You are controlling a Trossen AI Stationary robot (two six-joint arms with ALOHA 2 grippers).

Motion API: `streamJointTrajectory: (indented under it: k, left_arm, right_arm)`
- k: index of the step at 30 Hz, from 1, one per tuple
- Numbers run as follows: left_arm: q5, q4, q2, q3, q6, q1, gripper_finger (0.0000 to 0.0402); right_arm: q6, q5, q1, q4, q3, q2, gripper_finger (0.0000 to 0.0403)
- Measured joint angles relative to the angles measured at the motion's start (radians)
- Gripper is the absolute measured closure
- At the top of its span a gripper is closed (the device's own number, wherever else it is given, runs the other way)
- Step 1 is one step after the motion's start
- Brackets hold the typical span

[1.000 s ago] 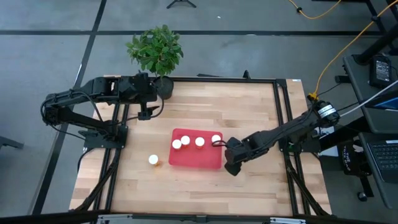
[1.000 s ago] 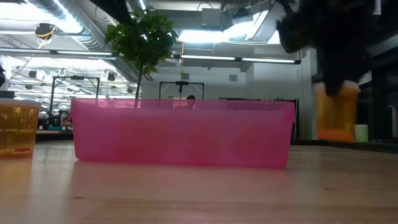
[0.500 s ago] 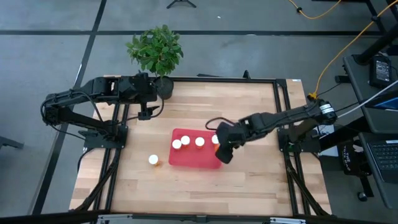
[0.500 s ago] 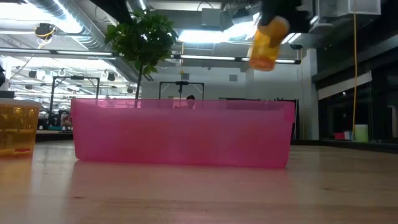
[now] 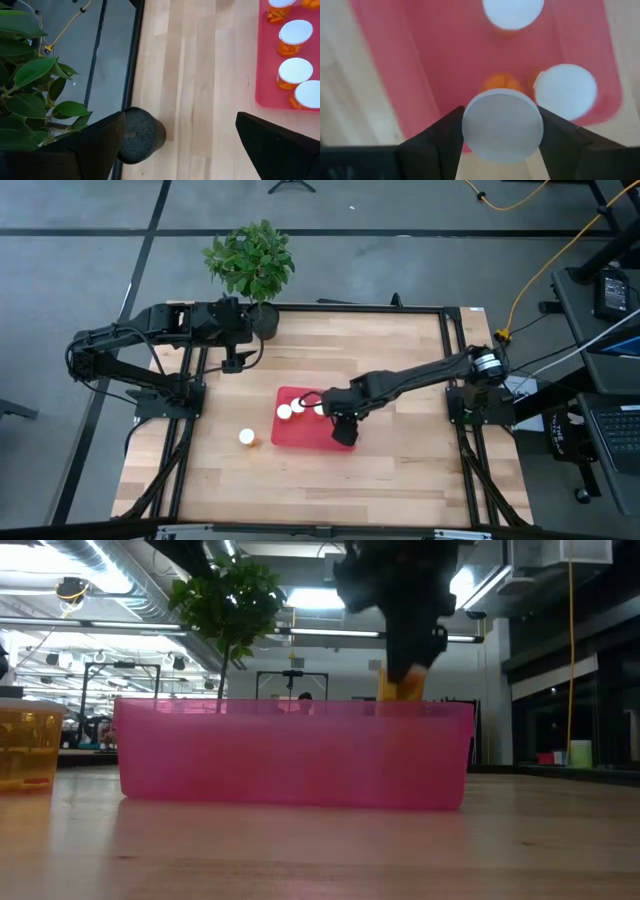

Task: Pick and place pill bottles into a basket
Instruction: Put the left orange pill bottle into the bin, then put the orange pill bottle into the bin

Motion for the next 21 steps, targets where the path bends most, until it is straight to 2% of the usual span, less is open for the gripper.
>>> streamJointTrajectory:
  k: [6, 13, 21]
  left_arm:
    - [0.004, -0.002, 0.000, 0.000, 0.000, 0.000, 0.0027]
    - [0.006, -0.002, 0.000, 0.000, 0.009, 0.000, 0.0027]
    - [0.007, -0.002, 0.000, 0.000, 0.016, 0.000, 0.0027]
  right_arm:
    - [0.014, -0.026, 0.001, 0.132, -0.061, 0.037, 0.0187]
    - [0.062, -0.045, 0.004, 0.163, -0.073, 0.036, 0.0182]
    - [0.085, -0.071, 0.006, 0.166, -0.073, 0.035, 0.0103]
